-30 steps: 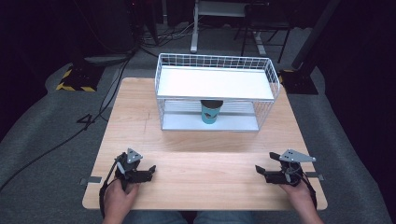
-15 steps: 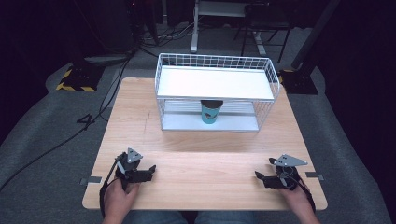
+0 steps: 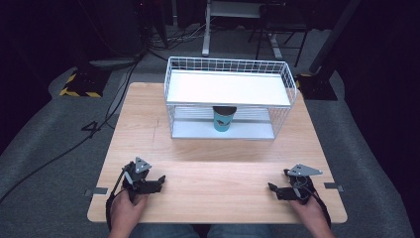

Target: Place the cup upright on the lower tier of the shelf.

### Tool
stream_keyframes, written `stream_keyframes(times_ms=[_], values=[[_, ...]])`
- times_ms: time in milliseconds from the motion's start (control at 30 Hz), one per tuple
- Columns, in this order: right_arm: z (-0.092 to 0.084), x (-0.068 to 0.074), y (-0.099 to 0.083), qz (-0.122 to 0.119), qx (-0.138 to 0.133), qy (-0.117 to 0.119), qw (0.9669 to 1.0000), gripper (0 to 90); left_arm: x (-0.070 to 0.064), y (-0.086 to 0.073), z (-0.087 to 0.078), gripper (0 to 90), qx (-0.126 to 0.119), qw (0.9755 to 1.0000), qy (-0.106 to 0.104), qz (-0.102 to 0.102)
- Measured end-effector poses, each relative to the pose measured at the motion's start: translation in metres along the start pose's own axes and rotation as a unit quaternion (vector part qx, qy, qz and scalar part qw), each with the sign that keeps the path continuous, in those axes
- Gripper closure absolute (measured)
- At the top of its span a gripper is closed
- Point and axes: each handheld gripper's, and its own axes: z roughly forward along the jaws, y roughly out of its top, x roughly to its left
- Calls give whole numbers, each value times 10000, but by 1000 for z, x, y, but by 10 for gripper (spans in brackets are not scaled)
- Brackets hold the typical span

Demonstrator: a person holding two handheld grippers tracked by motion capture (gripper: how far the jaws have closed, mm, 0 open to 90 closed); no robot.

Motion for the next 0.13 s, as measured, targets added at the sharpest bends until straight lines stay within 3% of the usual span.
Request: stream_keyframes(times_ms=[133], values=[[0,0,0,3,-5,-2,10000,133,2,2,2,143,-3,10000,-39,47]])
